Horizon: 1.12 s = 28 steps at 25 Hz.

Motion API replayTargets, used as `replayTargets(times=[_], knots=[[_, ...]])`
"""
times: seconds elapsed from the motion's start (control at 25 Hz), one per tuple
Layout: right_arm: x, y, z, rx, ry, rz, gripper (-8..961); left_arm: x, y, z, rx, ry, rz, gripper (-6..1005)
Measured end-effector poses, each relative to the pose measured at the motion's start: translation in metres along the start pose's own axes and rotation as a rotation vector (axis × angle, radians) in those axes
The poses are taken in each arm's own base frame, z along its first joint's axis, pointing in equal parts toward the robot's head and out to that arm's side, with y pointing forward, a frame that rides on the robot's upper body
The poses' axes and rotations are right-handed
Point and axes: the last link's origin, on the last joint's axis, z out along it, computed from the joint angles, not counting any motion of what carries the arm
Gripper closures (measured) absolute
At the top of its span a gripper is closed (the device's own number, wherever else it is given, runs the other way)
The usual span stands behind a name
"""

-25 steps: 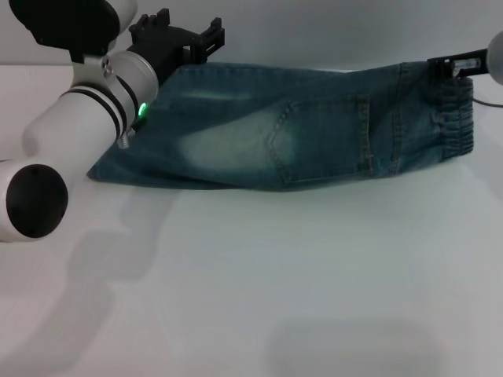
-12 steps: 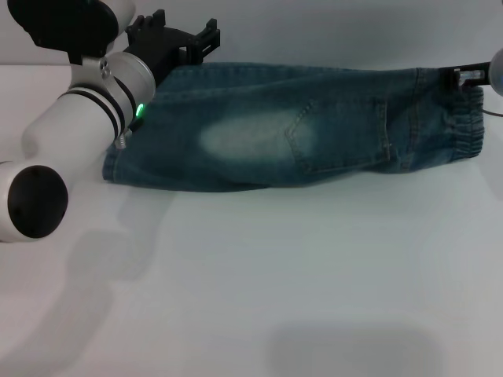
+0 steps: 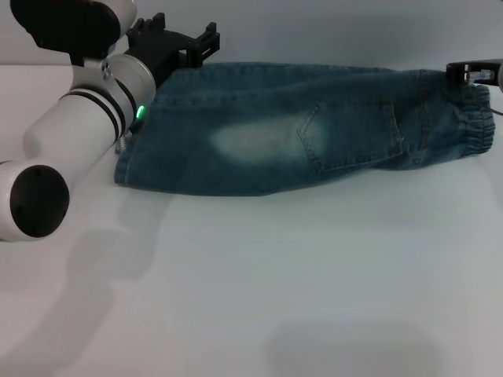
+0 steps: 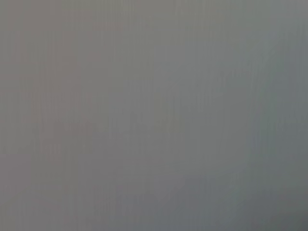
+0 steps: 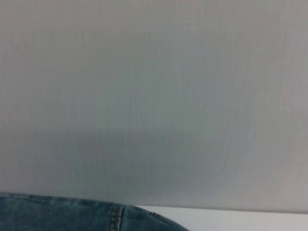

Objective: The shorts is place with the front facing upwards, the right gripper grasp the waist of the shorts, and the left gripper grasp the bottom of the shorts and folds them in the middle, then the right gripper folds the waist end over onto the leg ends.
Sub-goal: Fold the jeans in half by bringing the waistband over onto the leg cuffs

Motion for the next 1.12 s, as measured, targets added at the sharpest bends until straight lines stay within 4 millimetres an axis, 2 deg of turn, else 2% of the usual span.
replayTargets(times=[0.24,0.4,0.6,0.8,1.0,1.12], knots=[[0.001,0.000,0.000,0.002,-0.016,0.003,584,0.000,0.001,0.000,-0.002,-0.002,0.002,139],[0.007,-0.008,-0.006,0.013,-0.047,0.074,418,-0.001,0.001,0.000,-0.003,-0.003,0.002,139],[0.018,-0.023,-0.029,0.008,-0.208,0.256,400,-0.003,0.000,0.000,-0.002,-0.011,0.005,139],[0.044,-0.044,-0.040,0.018,-0.233,0.416,383,-0.004,0.001,0.001,-0.004,-0.020,0.008,139],[0.067,-0.045,-0.040,0.016,-0.198,0.479,387,-0.004,0.001,0.001,-0.005,-0.020,0.012,139],[0.074,-0.041,-0.038,0.007,-0.176,0.481,393,-0.003,0.001,0.001,-0.007,-0.020,0.014,139]])
